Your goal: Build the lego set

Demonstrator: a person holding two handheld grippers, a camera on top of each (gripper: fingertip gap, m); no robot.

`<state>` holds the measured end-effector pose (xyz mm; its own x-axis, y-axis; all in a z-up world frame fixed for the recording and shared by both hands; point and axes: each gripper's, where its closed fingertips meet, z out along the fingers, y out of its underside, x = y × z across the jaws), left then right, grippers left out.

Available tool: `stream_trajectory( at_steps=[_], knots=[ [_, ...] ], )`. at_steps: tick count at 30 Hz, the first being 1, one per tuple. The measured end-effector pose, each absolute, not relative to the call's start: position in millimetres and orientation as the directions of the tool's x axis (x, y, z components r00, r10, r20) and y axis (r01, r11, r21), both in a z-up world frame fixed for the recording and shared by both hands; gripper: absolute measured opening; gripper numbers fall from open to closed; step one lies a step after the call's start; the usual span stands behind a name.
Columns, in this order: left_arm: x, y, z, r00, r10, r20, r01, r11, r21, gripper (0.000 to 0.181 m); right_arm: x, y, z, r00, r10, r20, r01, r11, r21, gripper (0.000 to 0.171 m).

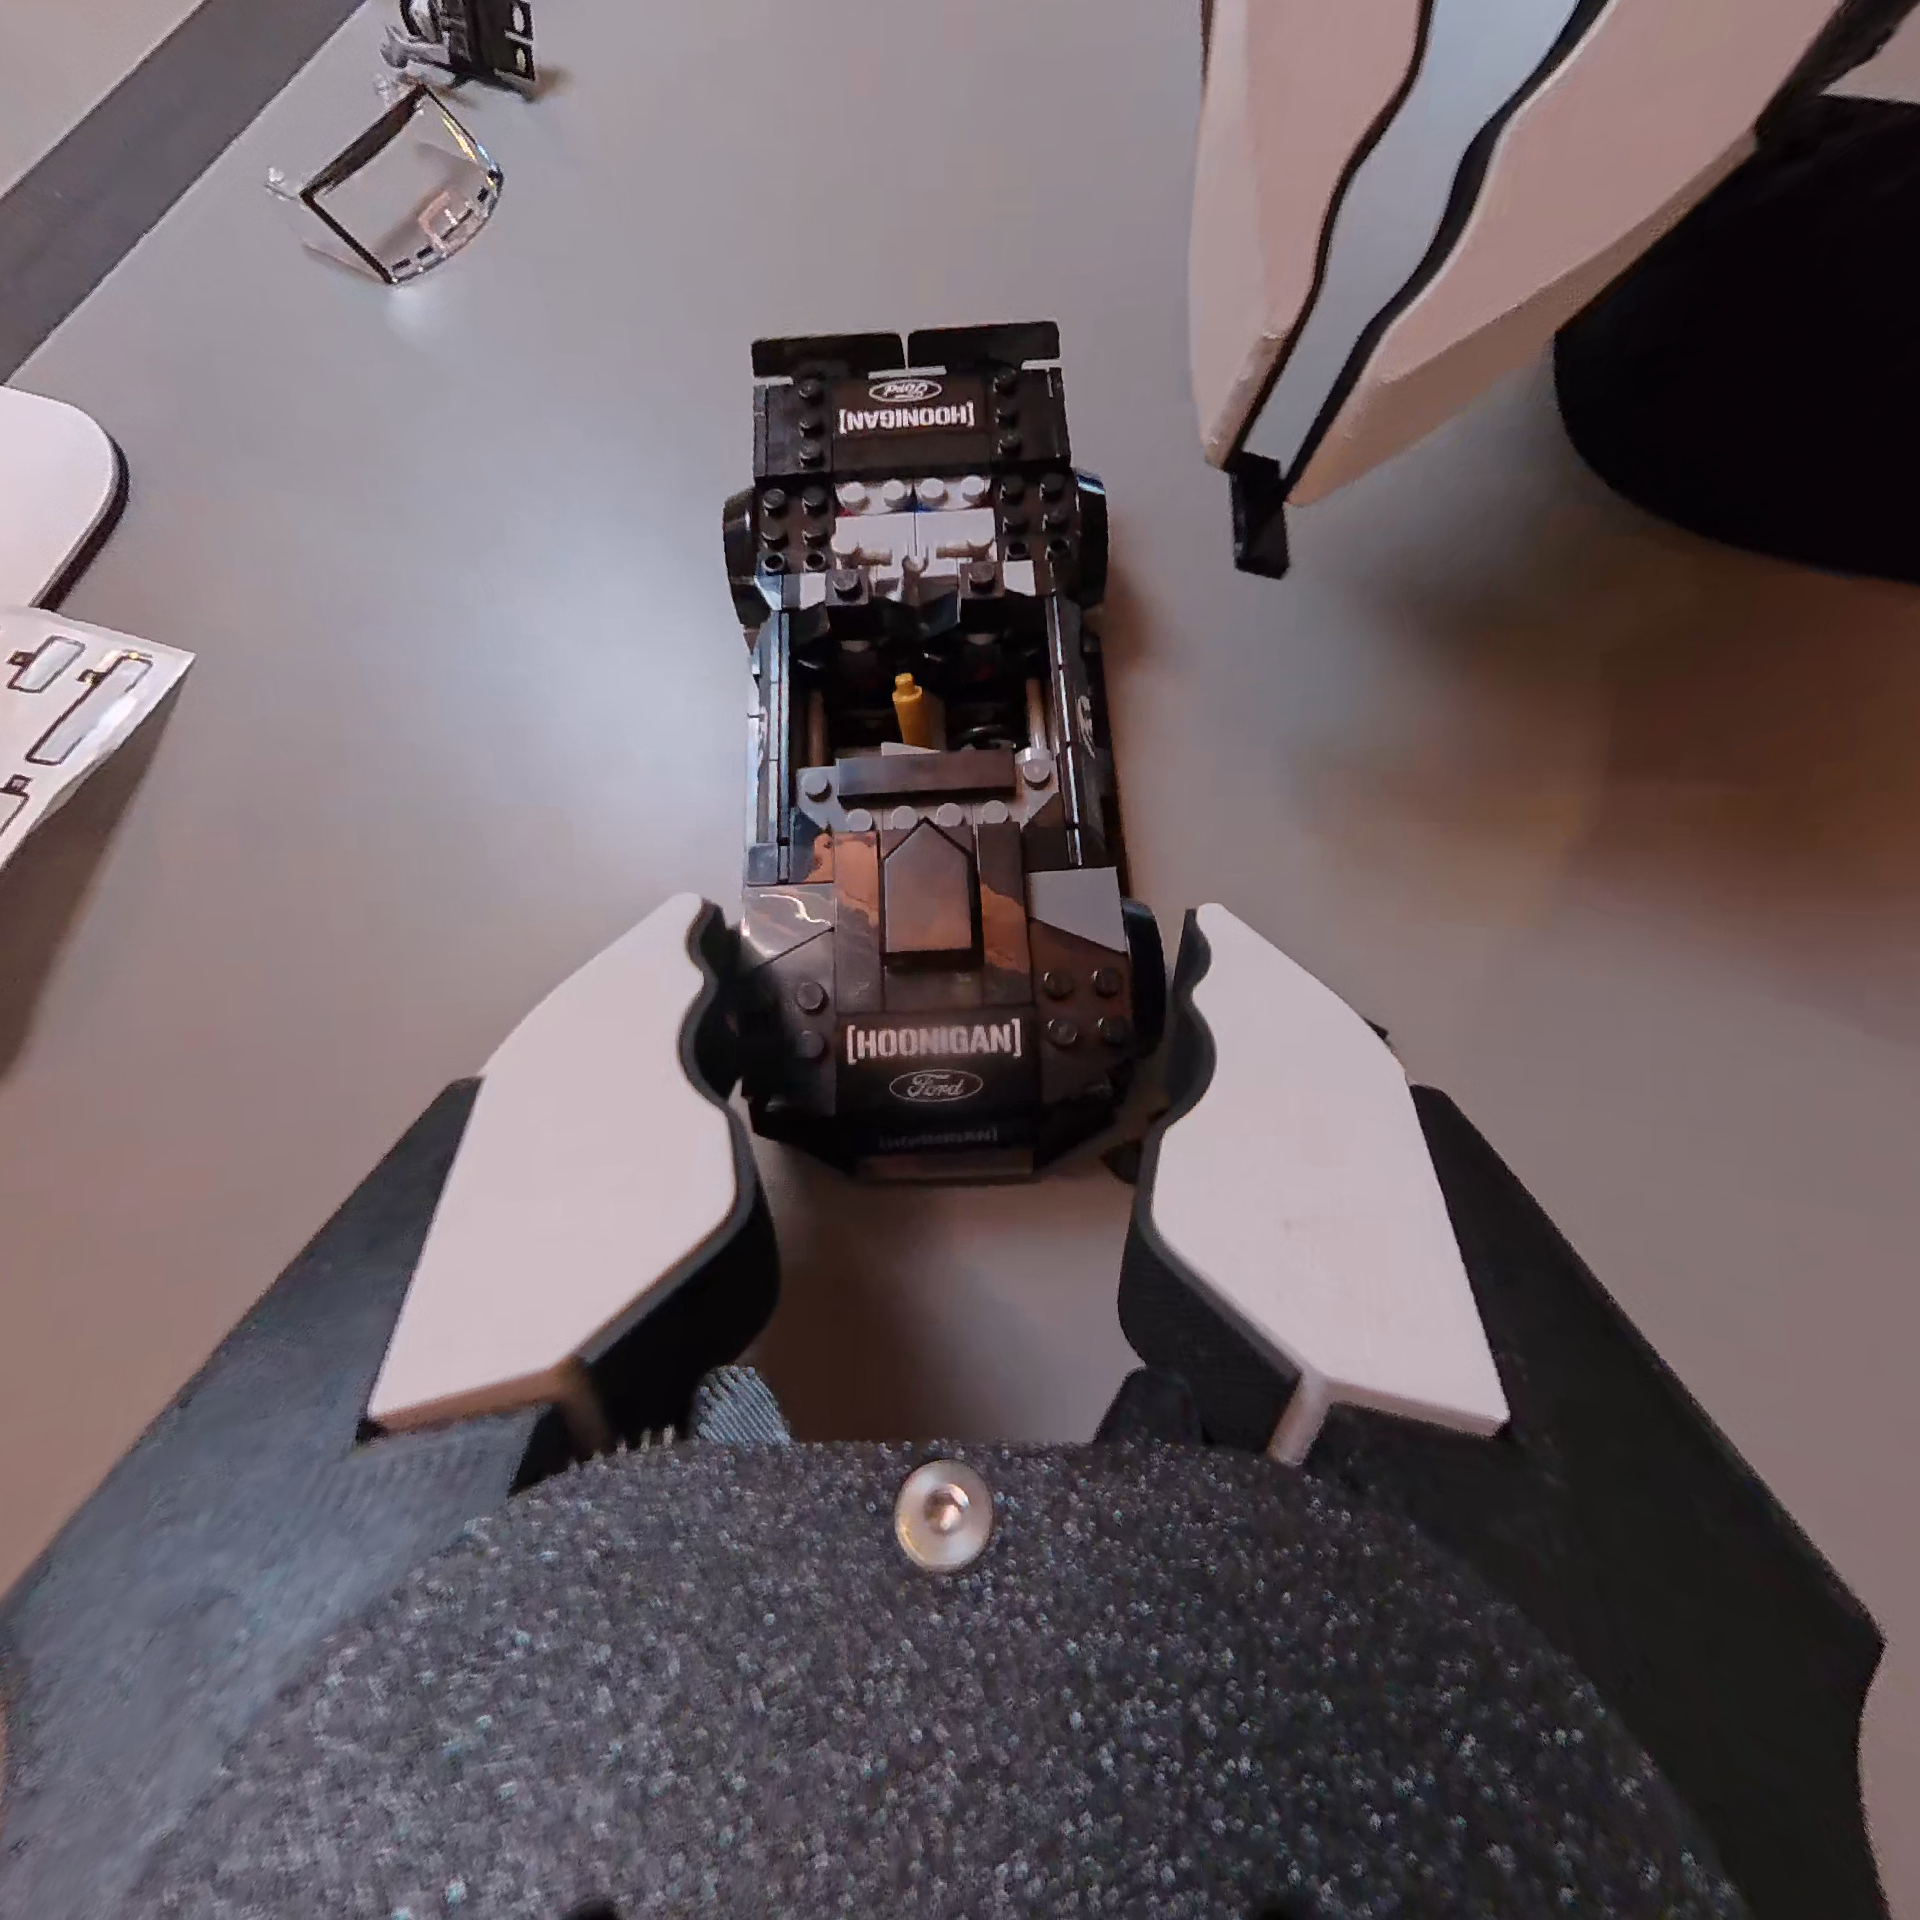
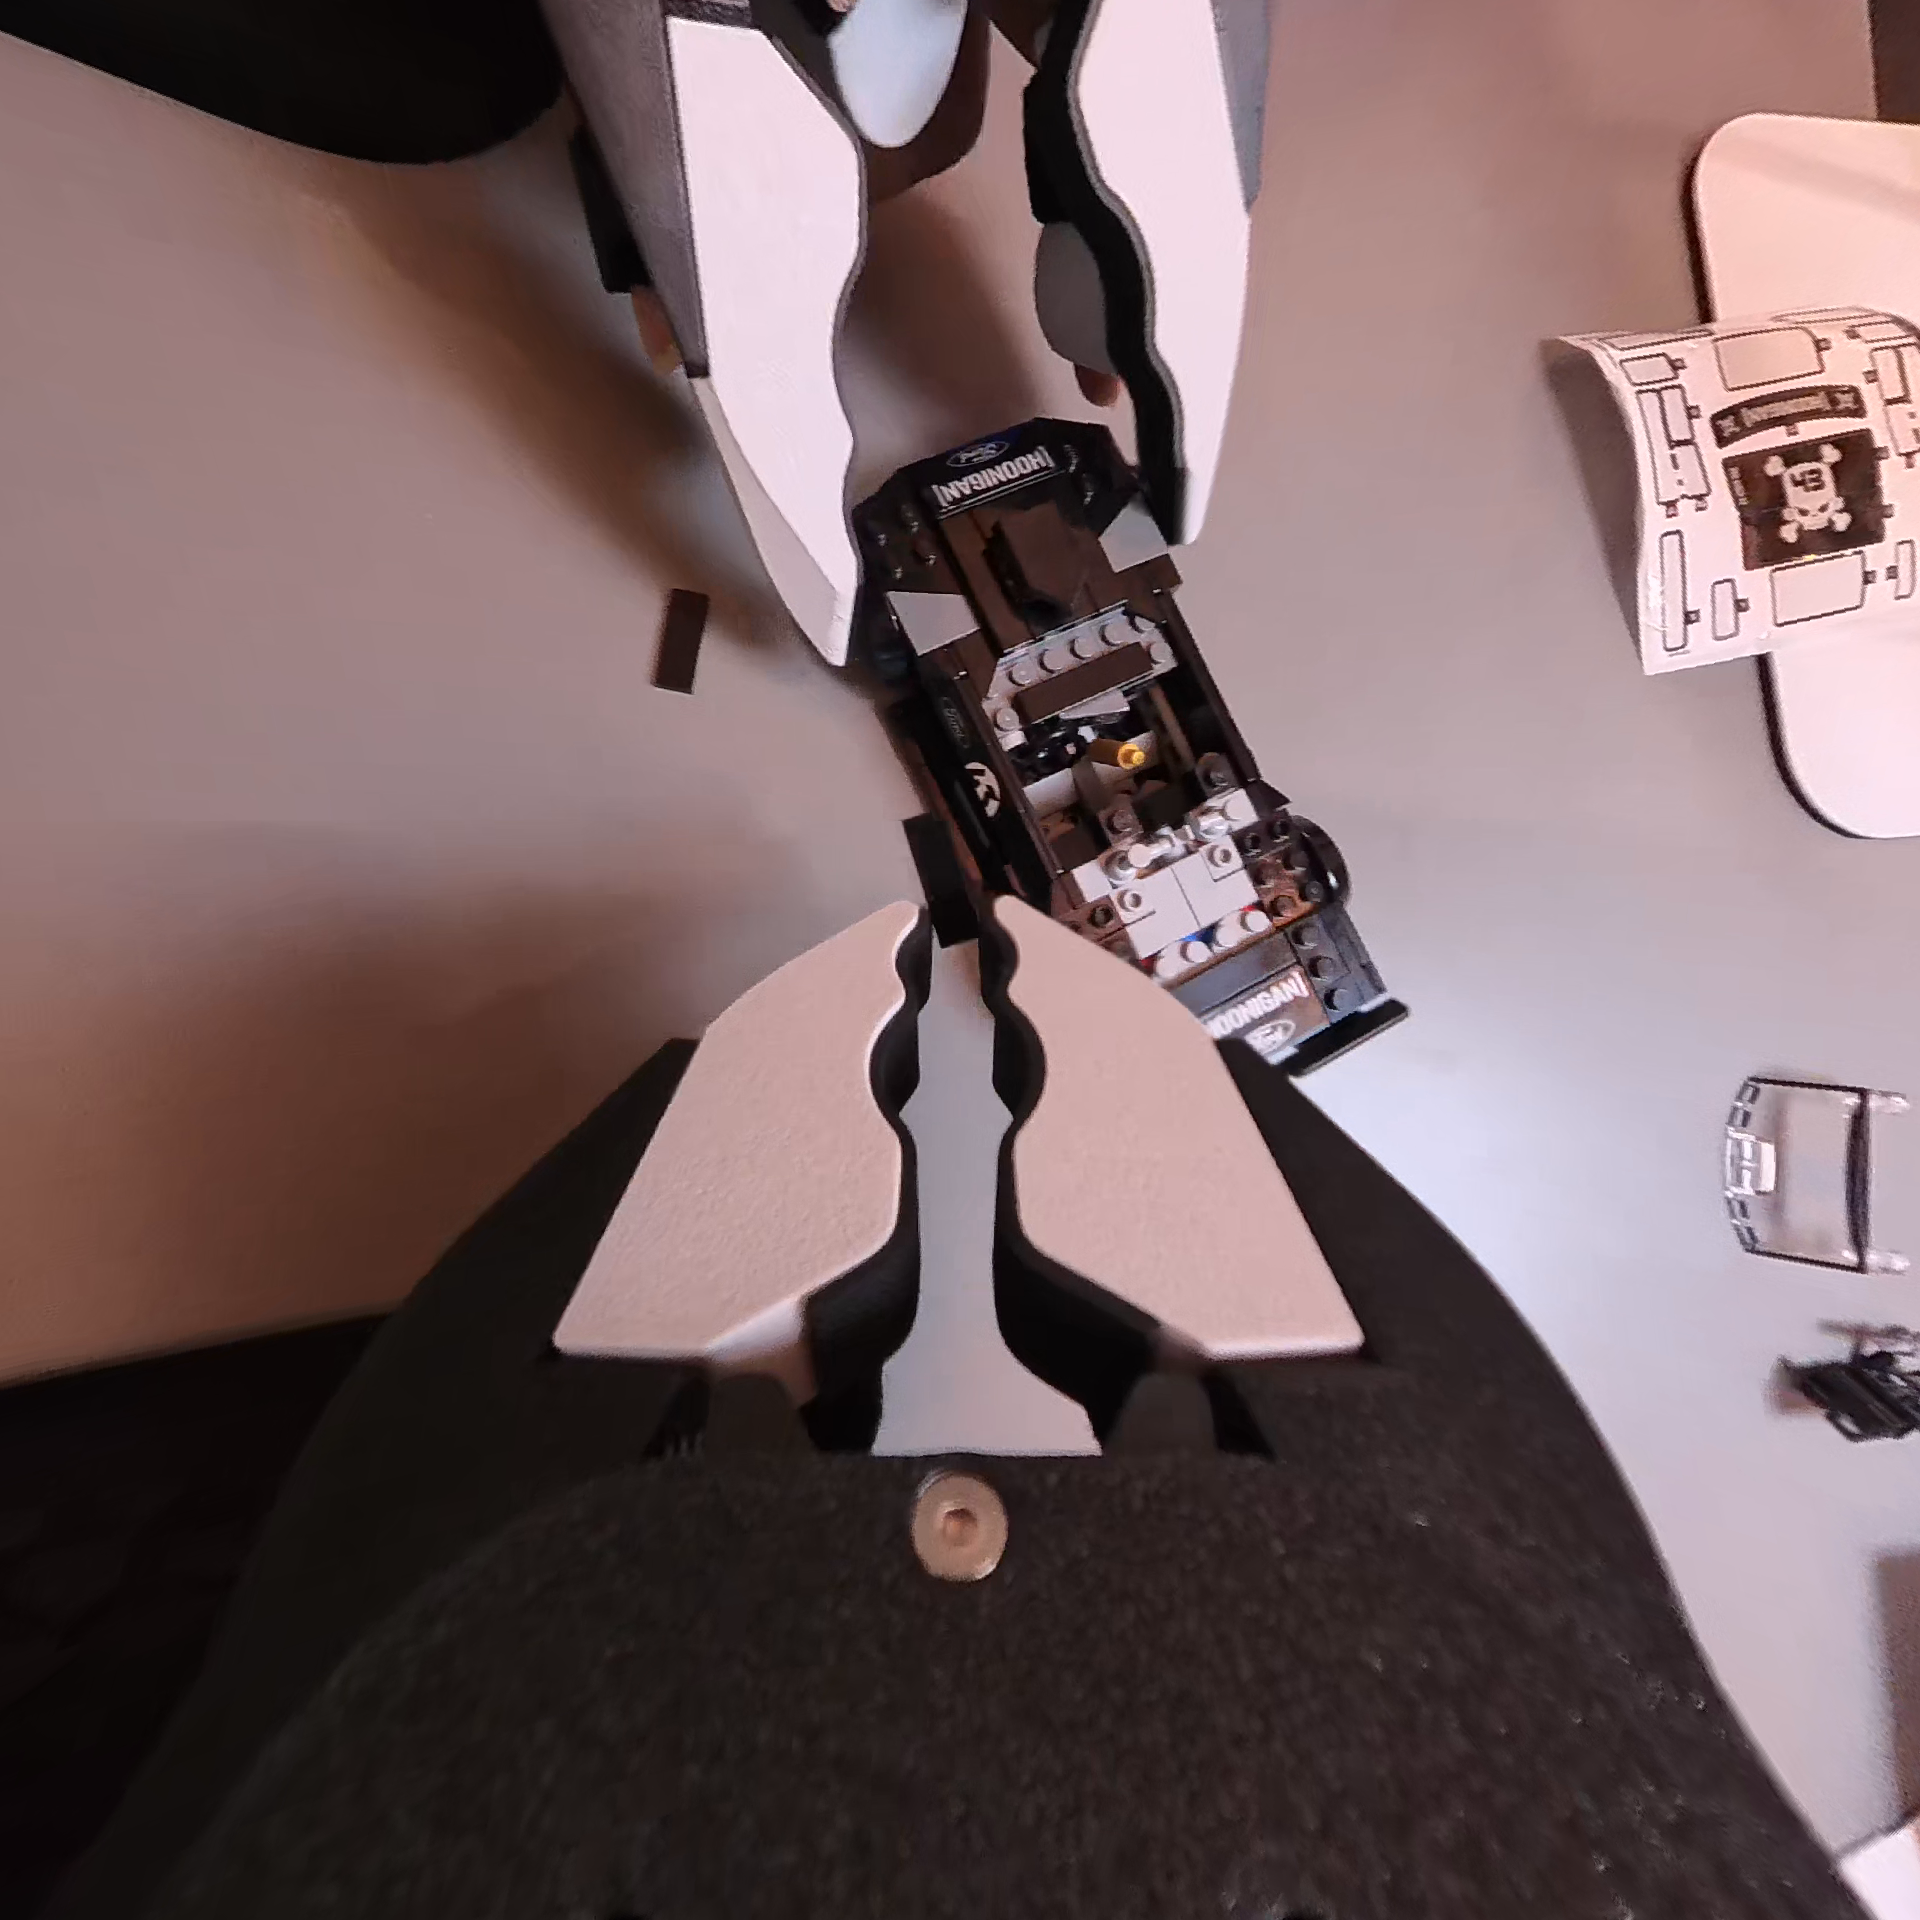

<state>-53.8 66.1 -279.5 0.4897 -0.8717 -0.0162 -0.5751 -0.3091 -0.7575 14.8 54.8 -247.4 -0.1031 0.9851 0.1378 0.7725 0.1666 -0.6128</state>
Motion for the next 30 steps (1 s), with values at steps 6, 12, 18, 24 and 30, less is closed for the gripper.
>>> stream_trajectory(
  at_steps=[6, 12, 18, 24, 30],
  knots=[
    [-53, 63, -279, 0.483, -0.876, -0.023, -0.58, -0.3, -0.758, 0.078, 23, 83, -246, -0.118, 0.972, 0.204, 0.821, 0.211, -0.53, 0.008],
    [-51, 61, -279, 0.475, -0.88, -0.023, -0.581, -0.294, -0.759, 0.077, 27, 106, -251, -0.22, 0.952, 0.212, 0.85, 0.293, -0.437, 0.008],
    [-51, 60, -278, 0.472, -0.881, -0.01, -0.57, -0.297, -0.766, 0.077, 21, 104, -264, -0.306, 0.94, 0.152, 0.862, 0.342, -0.376, 0.009],
    [-52, 60, -277, 0.471, -0.882, -0.004, -0.567, -0.299, -0.768, 0.077, 22, 101, -272, -0.329, 0.937, 0.12, 0.864, 0.35, -0.361, 0.008],
    [-51, 60, -277, 0.47, -0.883, 0.001, -0.563, -0.3, -0.77, 0.077, 22, 101, -272, -0.339, 0.934, 0.11, 0.86, 0.355, -0.366, 0.009]
  ],
)
